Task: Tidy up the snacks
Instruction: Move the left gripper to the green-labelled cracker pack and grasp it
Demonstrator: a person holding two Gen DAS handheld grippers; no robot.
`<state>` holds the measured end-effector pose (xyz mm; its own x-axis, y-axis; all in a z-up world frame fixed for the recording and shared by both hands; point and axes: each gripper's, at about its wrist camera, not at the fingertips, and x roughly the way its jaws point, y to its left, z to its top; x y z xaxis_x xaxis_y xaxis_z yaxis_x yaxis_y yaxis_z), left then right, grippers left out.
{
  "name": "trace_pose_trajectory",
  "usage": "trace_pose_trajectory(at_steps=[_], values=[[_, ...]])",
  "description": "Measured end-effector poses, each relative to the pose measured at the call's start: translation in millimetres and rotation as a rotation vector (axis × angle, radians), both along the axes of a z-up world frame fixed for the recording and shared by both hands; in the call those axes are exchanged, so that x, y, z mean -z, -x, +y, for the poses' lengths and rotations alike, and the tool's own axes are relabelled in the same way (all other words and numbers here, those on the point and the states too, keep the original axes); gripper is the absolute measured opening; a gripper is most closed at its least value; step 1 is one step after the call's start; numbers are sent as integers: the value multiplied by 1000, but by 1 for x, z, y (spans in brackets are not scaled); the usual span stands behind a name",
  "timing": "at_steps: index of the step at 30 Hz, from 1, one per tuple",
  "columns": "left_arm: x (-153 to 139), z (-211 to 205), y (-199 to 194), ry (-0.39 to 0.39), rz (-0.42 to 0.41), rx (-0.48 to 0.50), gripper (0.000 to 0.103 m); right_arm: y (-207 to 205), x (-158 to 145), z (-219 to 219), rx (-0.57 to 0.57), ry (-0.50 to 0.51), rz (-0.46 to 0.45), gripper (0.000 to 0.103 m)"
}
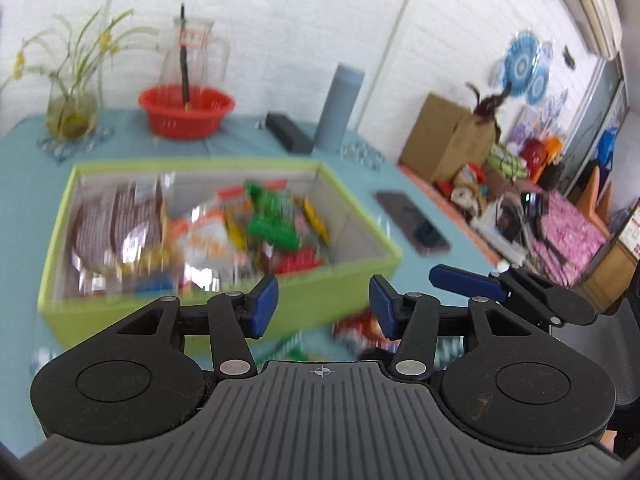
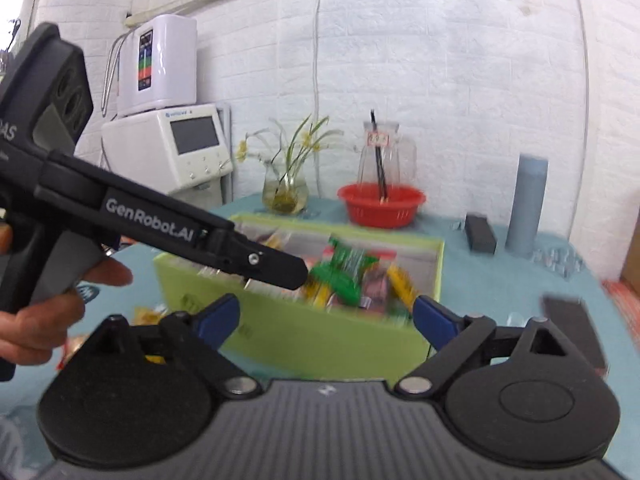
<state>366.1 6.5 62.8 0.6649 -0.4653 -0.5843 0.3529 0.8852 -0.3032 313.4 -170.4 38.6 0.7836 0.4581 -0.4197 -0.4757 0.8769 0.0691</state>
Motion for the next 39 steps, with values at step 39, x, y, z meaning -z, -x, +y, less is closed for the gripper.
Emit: trace_pose_trajectory(at_steps=[39], values=[[65,12,114,80,219,-57,27,116,49,25,-16,30,174,87]])
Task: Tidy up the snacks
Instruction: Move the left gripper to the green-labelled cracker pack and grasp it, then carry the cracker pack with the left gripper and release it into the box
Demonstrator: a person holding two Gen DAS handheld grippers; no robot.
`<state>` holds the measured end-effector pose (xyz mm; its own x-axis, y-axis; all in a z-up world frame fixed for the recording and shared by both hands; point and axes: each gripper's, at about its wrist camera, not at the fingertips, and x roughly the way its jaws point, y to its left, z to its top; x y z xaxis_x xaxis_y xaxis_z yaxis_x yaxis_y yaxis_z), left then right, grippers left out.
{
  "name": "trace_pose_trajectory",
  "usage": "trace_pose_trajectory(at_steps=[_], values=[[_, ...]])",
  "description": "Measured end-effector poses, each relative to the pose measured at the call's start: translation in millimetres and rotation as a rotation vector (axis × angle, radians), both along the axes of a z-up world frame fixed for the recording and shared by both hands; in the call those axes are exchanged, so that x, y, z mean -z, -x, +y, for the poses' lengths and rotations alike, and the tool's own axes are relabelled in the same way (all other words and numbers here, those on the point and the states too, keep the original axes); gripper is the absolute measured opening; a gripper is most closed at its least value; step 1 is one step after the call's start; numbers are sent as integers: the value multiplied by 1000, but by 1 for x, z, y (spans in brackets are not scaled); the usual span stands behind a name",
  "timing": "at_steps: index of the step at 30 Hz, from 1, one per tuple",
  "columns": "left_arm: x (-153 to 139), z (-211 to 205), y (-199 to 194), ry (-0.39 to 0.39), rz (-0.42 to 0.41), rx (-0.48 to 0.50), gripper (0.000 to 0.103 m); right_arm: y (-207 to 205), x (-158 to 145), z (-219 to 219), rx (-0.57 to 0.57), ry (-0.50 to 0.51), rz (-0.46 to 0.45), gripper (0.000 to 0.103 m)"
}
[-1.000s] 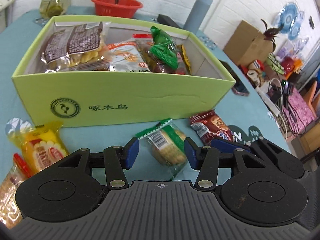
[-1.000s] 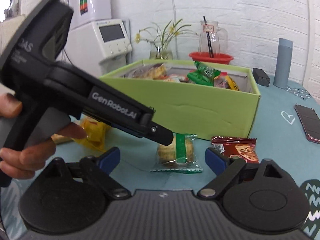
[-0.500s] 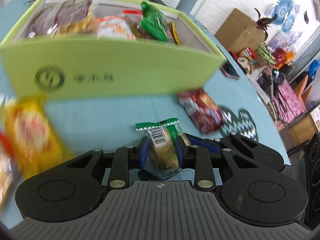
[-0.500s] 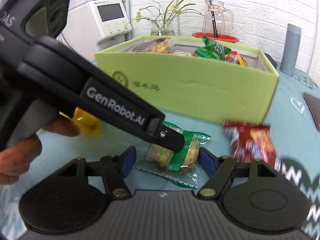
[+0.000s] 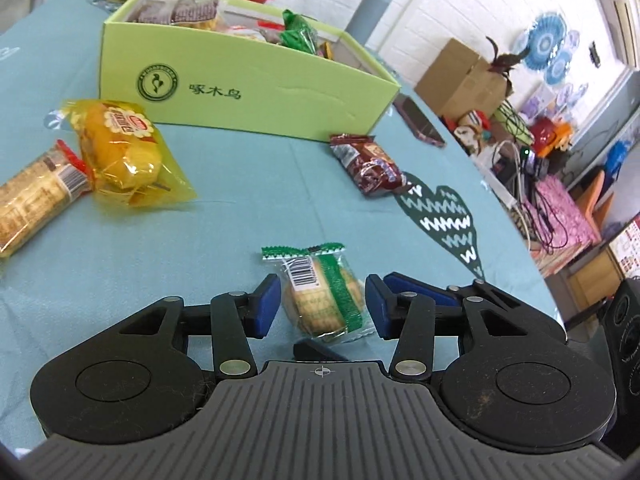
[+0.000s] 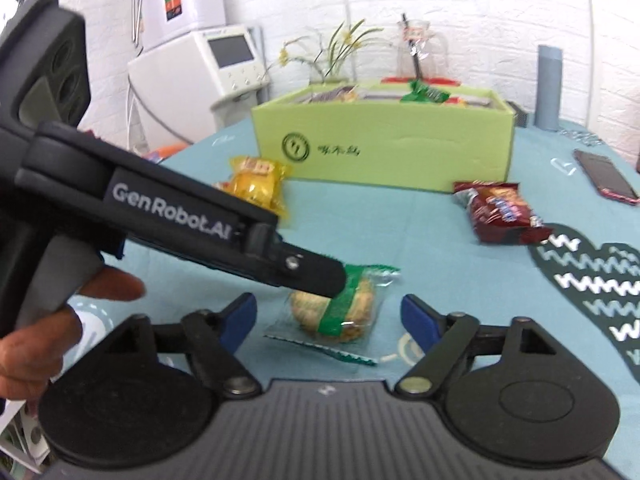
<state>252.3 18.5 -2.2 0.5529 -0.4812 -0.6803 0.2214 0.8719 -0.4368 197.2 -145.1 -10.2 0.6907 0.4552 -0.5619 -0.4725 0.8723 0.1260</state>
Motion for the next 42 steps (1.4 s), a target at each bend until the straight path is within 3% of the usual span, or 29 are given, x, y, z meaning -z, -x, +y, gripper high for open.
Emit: trace_pose_trajectory(at_steps=[9,13,20,27,31,37,42], values=[[12,-15,-7,-30,24,6,27,-14,8,9,-20,21,31,79],[11,-20,-6,-65,-8,3,14,-16,9,7,-12,36,19,75],[-28,-19,-33,12,-80,-12,10,-33,-24,-1,21,35,-103,75],[-86,-20,-115,9,-213,-46,10,-120,-73,-3,9,35,-237,76],[-99,-20,-168,-44,-245,-85,10,-185,-86,0,-14,17,-223,76],[-67,-4,-234,-74,-169,-124,11,-259,-60,26,-60,48,-129,76],[-46,10,-245,14,-159,-124,18,-273,-43,32,-75,61,-123,80]])
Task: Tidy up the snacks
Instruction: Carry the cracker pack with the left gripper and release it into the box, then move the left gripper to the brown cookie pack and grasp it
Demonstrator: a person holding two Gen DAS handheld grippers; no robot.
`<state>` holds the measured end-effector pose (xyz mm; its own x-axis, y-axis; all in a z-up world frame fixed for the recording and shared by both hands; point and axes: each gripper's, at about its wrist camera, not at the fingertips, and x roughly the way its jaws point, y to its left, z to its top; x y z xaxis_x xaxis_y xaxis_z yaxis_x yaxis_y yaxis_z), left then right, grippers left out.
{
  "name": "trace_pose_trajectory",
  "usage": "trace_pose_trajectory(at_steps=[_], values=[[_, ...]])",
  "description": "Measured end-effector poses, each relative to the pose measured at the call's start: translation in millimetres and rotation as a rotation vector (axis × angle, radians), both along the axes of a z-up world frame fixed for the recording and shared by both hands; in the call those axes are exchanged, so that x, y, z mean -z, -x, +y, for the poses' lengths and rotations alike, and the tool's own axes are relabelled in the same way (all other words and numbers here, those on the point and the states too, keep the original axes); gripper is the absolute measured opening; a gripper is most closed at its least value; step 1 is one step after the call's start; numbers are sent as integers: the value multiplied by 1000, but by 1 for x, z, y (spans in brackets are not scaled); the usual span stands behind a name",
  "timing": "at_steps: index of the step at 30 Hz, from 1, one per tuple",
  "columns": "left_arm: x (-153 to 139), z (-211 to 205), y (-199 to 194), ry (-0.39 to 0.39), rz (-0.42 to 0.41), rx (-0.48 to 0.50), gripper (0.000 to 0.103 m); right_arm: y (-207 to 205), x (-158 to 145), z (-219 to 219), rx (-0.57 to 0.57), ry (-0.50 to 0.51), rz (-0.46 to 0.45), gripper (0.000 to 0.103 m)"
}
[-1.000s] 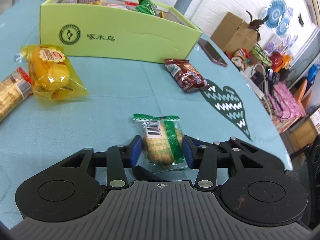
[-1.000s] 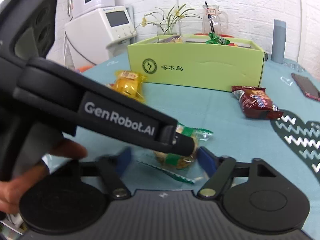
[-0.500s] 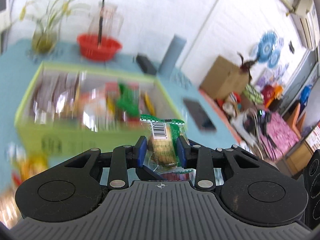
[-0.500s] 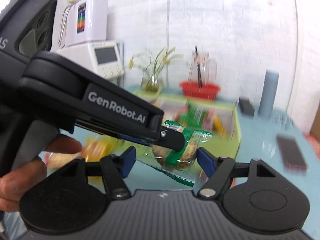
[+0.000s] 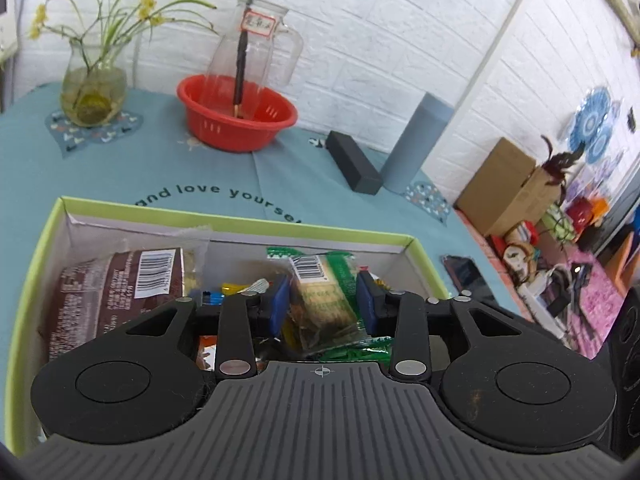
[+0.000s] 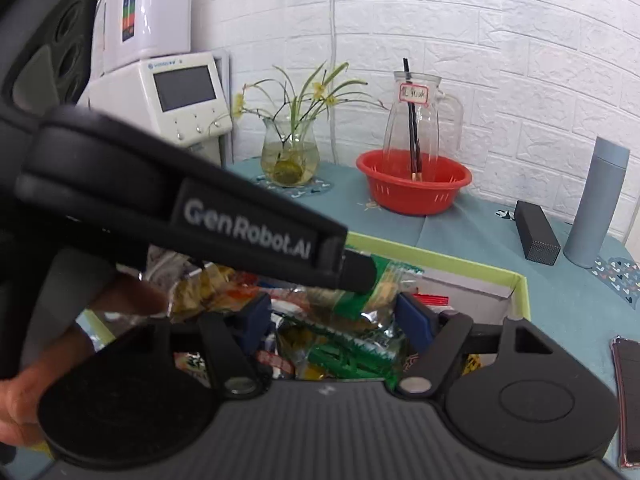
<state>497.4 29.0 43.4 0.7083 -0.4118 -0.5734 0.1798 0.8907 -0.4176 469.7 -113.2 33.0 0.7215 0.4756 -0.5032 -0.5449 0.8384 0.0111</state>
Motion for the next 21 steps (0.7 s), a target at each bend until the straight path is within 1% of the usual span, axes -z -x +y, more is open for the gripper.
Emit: trace_pose_trajectory(at_steps=[1,3,5,6,7,9,11,14,15,16,17,19,21], values=[[-1,1,1,13,0,9,22,2,0,0,-2,-3,-1,81],[-9,3,10,22,-21,15,24,10,-7,-5,1,-11,-21,81],[-21,6,26,32,-61,11,26,30,-18,-15,17,-13,-77,86],[-27,7,35,39,-80,13,30,43,-24,-21,32,-14,-105,91],[-34,6,46,44,-96,19,35,58,-27,-30,42,-17,-127,92],[-41,4,66,41,-113,35,38,86,-29,-47,62,-18,-144,93],[-42,-2,88,27,-113,60,39,108,-23,-64,91,-20,-125,93],[-28,-14,115,13,-83,96,43,135,-3,-88,142,-42,-48,93],[-20,-19,122,4,-59,108,44,142,6,-93,159,-54,-16,93],[-11,-25,128,-1,-32,114,49,151,14,-98,171,-64,16,93],[1,-31,133,-3,-2,123,51,160,22,-102,181,-69,38,93],[22,-44,136,-16,70,133,49,167,37,-104,192,-76,80,93],[36,-57,132,-10,123,151,47,166,44,-104,194,-75,103,93]])
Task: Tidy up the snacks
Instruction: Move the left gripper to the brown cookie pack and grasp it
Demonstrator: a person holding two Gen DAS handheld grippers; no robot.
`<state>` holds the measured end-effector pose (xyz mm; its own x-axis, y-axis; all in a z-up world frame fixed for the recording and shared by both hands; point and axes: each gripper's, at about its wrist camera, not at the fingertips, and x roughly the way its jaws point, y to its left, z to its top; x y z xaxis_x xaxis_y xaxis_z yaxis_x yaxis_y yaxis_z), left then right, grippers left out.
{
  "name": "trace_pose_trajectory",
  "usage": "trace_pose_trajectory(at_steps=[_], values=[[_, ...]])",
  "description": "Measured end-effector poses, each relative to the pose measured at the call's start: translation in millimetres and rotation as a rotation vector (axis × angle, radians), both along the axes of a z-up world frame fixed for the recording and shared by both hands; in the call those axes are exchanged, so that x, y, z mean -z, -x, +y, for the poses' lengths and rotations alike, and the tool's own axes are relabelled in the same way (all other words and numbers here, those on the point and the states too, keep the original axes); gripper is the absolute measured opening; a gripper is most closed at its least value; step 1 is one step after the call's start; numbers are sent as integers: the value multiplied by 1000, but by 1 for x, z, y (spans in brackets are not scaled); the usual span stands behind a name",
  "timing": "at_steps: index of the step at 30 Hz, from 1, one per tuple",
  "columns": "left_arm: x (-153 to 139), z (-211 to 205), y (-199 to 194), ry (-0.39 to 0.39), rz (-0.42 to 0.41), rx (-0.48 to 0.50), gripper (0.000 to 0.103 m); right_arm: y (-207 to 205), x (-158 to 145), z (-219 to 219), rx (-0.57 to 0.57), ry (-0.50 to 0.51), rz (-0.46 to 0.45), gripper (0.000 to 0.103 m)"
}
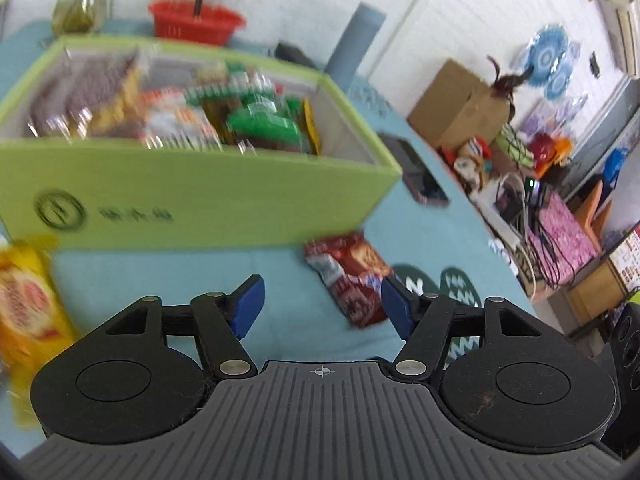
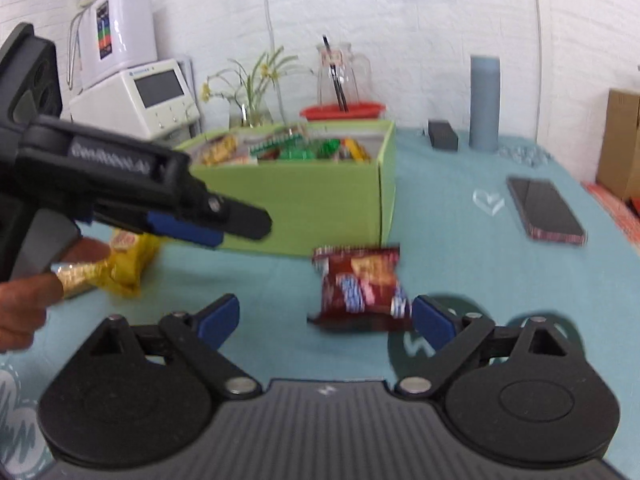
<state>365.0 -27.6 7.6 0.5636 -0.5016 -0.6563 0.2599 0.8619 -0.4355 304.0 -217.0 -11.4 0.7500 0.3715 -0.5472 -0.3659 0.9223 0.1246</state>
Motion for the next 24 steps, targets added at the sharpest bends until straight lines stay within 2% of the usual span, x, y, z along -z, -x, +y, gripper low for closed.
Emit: trace_pose_trajectory(at_steps=[2,4,10,14,16,18,20,21,24], values=[[4,-13,-9,-12,27,10,47,-9,2,5,-10,27,-5,93],[3,-26,-18,-30,15,25,48,-20,6,8,-15,64,-10,93],[4,-56,-46,-85,19,59,49,-54,21,10,-47,74,55,94],[10,-66,-56,-105,24,81,49,-60,21,16,-75,98,56,93],[13,-68,-58,-110,25,90,43,-60,22,18,-85,115,52,94],[14,-67,-56,-126,27,100,30,-55,21,21,-103,113,55,93],[14,-62,-49,-131,30,104,22,-46,19,25,-107,116,51,91],[14,-58,-44,-121,33,110,15,-40,18,26,-111,113,48,86],[14,-46,-22,-107,46,97,15,-20,14,29,-124,74,56,85]])
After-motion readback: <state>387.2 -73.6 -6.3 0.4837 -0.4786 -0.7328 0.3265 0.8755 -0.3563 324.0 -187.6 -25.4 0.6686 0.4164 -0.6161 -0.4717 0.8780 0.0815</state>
